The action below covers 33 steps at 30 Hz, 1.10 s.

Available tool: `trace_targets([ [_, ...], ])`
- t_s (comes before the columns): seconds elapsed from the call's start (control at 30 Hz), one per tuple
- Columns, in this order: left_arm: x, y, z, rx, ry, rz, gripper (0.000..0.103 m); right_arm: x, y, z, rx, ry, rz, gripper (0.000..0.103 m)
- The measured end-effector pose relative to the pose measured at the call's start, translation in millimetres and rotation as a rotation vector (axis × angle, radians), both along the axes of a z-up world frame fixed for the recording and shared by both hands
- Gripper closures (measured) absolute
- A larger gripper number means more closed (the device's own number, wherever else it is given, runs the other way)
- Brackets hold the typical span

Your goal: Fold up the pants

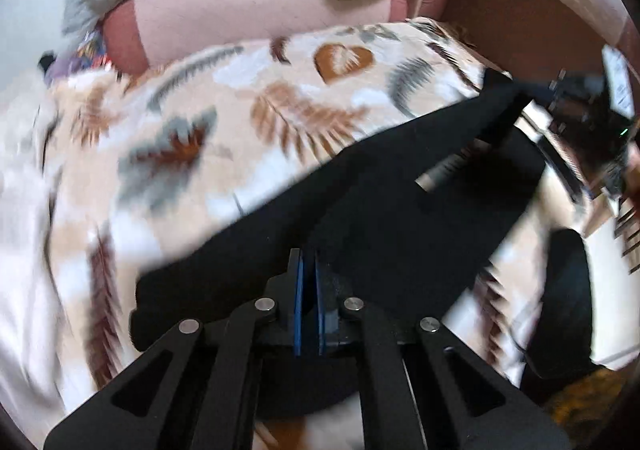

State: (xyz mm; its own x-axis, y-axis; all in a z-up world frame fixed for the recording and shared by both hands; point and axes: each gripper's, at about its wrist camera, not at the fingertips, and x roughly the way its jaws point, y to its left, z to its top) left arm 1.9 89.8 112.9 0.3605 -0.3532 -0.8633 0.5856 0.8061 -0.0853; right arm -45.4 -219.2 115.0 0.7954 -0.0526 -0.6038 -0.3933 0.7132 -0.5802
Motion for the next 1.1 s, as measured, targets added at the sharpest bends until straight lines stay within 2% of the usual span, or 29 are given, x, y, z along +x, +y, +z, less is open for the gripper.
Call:
trace_targets([
  [0.1,-28.9,1.6,-25.8,-0.005,0.119,0.032,0.100,-43.7,-2.7,-23.7,0.063,0.100,-0.025,0.100],
  [0.2,-39.8,-0.5,-54.1,0.043,0.155,0.079,0.100,-64.3,0.0,-54.6,0.093,0.190,-0.055,0.100],
  [0.33,-38.5,-5.0,-55.4,0.047,0.142,0.139,0.098,-59.1,1.5,-70.9,0.118,0.237,-0.126,0.098],
  [0.4,-40.8,-1.9,-46.4,0.023,0.146,0.163,0.091,-59.9,-3.4,-68.1,0.161,0.251,-0.173,0.077],
  [0.43,-44.0,2.9,-38.9,-0.006,0.146,0.175,0.083,-63.6,-6.9,-61.4,0.202,0.258,-0.187,0.072],
  [0.47,-45.8,8.8,-31.8,-0.026,0.137,0.191,0.066,-68.5,-9.3,-55.2,0.246,0.269,-0.183,0.069],
  [0.53,-49.0,27.3,-13.4,-0.067,0.093,0.251,0.041,-77.6,-13.1,-34.4,0.372,0.291,-0.150,0.067],
  [0.6,-46.8,49.1,1.9,-0.113,0.039,0.345,0.038,-78.2,-8.8,-14.7,0.486,0.267,-0.143,0.045],
  [0.67,-38.4,61.7,7.2,-0.131,0.013,0.438,0.036,-61.0,0.6,-5.8,0.597,0.257,-0.145,0.041],
  [0.8,-11.8,74.2,-13.0,-0.128,0.048,0.600,0.036,4.2,36.7,-13.8,0.694,0.249,-0.179,0.041],
  [0.87,2.6,73.0,-34.6,-0.081,0.078,0.669,0.036,38.6,53.8,-27.9,0.716,0.297,-0.208,0.042],
  [0.93,8.8,65.5,-50.6,-0.046,0.084,0.673,0.036,76.1,71.1,-50.5,0.704,0.370,-0.266,0.043],
  [0.97,11.6,62.2,-57.1,-0.024,0.081,0.677,0.036,91.0,77.3,-61.4,0.709,0.411,-0.286,0.050],
  [1.0,15.6,58.9,-63.8,0.005,0.081,0.678,0.037,98.0,81.2,-69.1,0.723,0.442,-0.284,0.085],
  [1.03,20.2,56.3,-69.9,0.023,0.079,0.669,0.043,103.1,85.0,-73.1,0.715,0.453,-0.280,0.098],
  [1.1,26.2,53.7,-74.5,0.046,0.063,0.653,0.052,104.5,89.4,-69.0,0.677,0.408,-0.265,0.097],
])
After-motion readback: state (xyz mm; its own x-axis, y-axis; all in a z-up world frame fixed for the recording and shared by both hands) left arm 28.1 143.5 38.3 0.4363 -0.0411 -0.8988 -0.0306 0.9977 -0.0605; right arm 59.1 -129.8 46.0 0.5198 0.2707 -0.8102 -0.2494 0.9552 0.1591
